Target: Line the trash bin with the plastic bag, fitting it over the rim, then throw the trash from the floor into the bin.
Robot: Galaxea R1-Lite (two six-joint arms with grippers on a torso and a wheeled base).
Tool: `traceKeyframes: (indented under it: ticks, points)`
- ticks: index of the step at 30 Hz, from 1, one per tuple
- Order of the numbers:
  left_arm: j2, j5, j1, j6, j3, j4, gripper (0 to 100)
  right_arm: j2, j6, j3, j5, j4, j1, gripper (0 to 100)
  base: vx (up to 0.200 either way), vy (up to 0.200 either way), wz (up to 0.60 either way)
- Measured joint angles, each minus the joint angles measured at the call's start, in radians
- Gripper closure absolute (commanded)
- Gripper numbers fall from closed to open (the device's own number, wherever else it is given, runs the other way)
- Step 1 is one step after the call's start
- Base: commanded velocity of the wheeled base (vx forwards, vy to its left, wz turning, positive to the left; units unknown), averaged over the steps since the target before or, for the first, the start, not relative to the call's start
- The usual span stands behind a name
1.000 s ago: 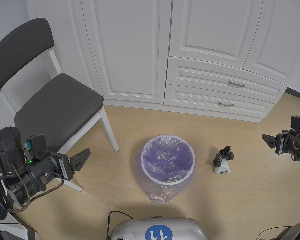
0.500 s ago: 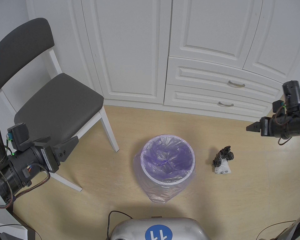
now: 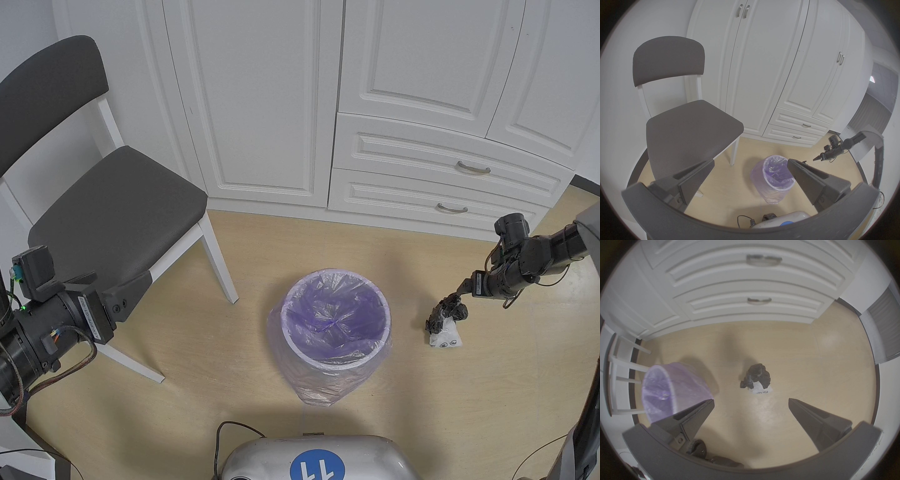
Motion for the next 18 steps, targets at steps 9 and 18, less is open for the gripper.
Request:
traceKeyframes:
  ticks: [9,18]
  points:
    - [-0.001,0.0,0.002,0.0,0.009,0.0,0,0.216,0.014,-0.058,0.016,-0.193,-0.055,0,0.0,0.0,0.0]
    - [-0.001,0.0,0.0,0.0,0.013,0.001,0,0.347,0.046,-0.067,0.021,-0.368,-0.054,0,0.0,0.0,0.0]
